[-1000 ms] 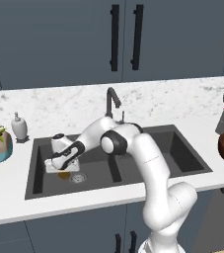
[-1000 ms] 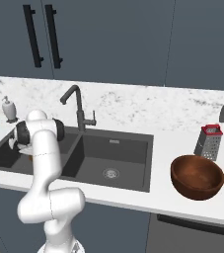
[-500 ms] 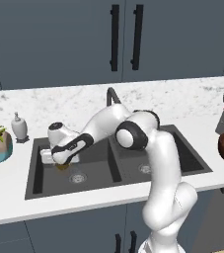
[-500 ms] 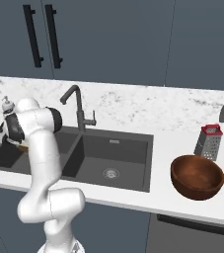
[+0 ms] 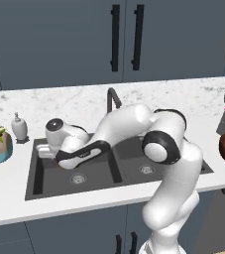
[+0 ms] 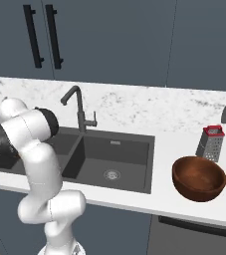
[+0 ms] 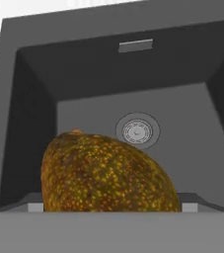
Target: Pick the avocado from the sink and place it in the bowl. Then pick the bowl and place it in the microwave. Then close the microwave door and press the start button.
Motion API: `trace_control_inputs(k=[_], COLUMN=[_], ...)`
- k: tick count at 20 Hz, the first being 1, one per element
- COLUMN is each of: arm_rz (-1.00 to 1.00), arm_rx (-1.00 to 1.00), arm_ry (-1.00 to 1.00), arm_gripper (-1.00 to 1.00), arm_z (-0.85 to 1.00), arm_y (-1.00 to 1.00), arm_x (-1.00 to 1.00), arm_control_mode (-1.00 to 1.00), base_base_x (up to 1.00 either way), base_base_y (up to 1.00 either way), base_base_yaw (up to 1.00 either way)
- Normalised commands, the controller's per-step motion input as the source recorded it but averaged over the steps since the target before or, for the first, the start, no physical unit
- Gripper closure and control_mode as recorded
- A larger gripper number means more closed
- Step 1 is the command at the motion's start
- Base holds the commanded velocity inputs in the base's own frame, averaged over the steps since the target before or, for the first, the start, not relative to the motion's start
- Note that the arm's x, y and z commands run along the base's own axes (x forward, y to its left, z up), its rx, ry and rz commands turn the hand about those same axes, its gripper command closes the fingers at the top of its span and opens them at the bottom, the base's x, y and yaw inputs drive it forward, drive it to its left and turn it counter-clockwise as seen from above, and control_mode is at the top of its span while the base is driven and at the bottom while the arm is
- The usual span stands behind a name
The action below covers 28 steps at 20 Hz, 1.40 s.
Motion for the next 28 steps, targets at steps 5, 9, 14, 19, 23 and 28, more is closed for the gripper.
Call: trace_control_inputs(k=[5, 9, 14, 19, 23, 28], arm_rz=[0.0, 0.0, 0.07, 0.04, 0.05, 0.0], arm_rx=[0.02, 0.02, 0.0, 0.0, 0.0, 0.01], arm_ry=[-0.1, 0.0, 0.0, 0.0, -0.03, -0.05], arm_gripper=[1.0, 1.0, 1.0, 1.0, 1.0, 1.0], arm_z=[1.0, 1.0, 0.74, 0.45, 0.28, 0.34], arm_y=[-0.11, -0.4, -0.72, -0.89, -1.0, -1.0], arm_x=[-0.69, -0.82, -0.89, -0.82, -0.65, -0.52], arm_control_mode=[-1.0, -1.0, -1.0, -1.0, -1.0, -1.0], base_base_x=[0.0, 0.0, 0.0, 0.0, 0.0, 0.0], base_base_y=[0.0, 0.0, 0.0, 0.0, 0.0, 0.0], base_base_yaw=[0.0, 0.0, 0.0, 0.0, 0.0, 0.0])
